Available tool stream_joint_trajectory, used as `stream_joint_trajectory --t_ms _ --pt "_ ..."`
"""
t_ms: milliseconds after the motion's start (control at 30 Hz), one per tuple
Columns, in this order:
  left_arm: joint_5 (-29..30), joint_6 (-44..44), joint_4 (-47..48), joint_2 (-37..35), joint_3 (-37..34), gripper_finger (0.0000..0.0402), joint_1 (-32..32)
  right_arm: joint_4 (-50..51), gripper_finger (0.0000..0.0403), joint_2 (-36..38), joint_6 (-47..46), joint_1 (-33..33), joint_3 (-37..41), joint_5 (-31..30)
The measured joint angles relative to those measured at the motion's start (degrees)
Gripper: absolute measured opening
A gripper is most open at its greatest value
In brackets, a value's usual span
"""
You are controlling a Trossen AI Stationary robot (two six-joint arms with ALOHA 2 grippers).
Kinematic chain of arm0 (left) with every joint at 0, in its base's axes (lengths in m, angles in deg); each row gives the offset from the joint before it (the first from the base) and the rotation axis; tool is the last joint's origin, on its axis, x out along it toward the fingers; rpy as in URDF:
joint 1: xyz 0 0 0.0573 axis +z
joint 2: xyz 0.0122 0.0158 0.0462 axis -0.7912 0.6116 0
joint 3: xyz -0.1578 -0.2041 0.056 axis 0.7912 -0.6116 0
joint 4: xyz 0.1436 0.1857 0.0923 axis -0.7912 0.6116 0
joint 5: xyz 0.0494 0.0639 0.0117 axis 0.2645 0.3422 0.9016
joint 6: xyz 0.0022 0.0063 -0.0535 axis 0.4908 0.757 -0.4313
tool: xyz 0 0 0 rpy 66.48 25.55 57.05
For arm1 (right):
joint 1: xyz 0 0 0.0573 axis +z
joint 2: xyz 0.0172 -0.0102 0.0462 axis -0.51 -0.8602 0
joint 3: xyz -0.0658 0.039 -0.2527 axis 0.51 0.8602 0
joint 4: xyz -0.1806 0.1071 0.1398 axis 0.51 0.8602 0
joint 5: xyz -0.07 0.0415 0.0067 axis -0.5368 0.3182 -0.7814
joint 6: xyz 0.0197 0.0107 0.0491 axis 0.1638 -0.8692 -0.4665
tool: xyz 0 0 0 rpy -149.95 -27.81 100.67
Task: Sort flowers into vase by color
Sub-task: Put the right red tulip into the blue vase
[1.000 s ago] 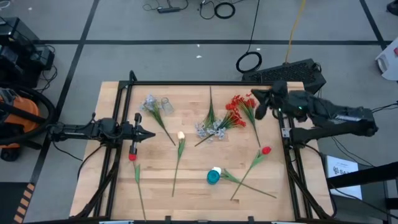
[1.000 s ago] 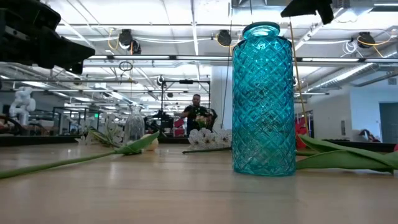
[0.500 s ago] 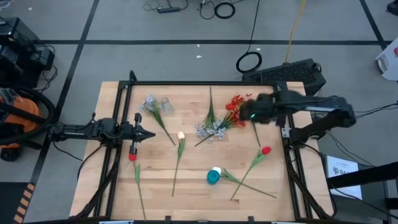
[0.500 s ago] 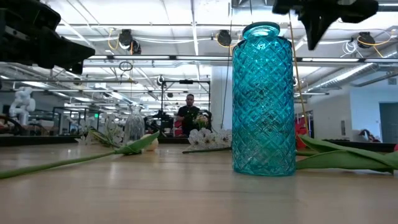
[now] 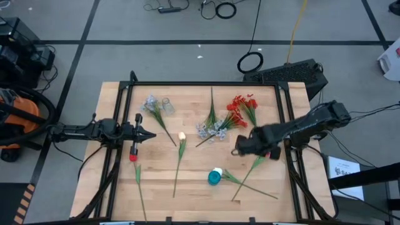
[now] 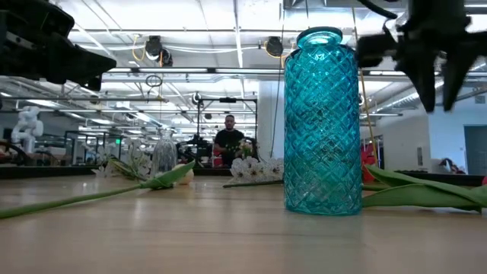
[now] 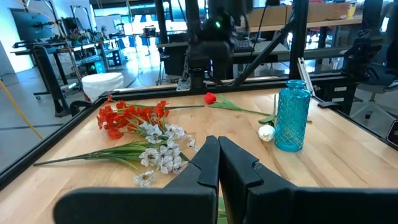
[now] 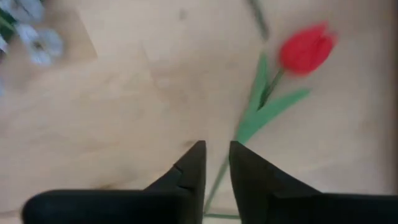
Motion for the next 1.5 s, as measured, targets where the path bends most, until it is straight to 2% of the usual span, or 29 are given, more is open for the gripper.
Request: stream_joint_trajectory --t_ms 67,200,400,667,800,933,1033,1200,1300,1500 --pt "0.0 0.0 0.0 0.0 0.0 0.0006 0.0 -5.1 0.0086 0.0 -4.3 2.1 4.0 0.4" --pt "0.0 0.0 0.0 0.0 0.0 0.0006 0.0 -12.8 0.0107 -1.0 -6.3 3.7 9.6 5.2" --pt "0.0 0.0 0.0 0.0 0.0 0.0006 0.0 -13.9 0.0118 -4.5 -6.6 4.4 11.8 8.4" --pt "0.1 0.0 0.0 0.0 0.0 0.0006 0.0 -18.0 0.0118 -7.6 -6.4 4.4 15.5 7.8" --pt "0.1 0.0 0.0 0.0 0.0 0.0006 0.0 -25.2 0.0105 -8.0 -6.1 4.4 18.8 6.6" --pt "0.2 0.0 -0.2 0.2 0.0 0.0006 0.0 -25.8 0.0052 -8.4 -4.3 4.4 19.2 5.2" --pt "0.2 0.0 -0.6 0.4 -0.1 0.0006 0.0 -23.9 0.0011 -7.3 -1.5 4.5 18.4 2.7" --pt "0.4 0.0 -0.7 0.3 -0.1 0.0006 0.0 -17.1 0.0005 -3.1 3.1 4.2 15.1 -6.5" --pt "0.4 0.0 -0.7 0.3 -0.1 0.0006 0.0 -13.8 0.0004 0.3 6.6 4.6 11.5 -9.0" --pt "0.6 0.0 -0.8 0.3 -0.1 0.0006 0.0 -2.9 0.0002 6.7 14.5 5.7 1.2 -19.4"
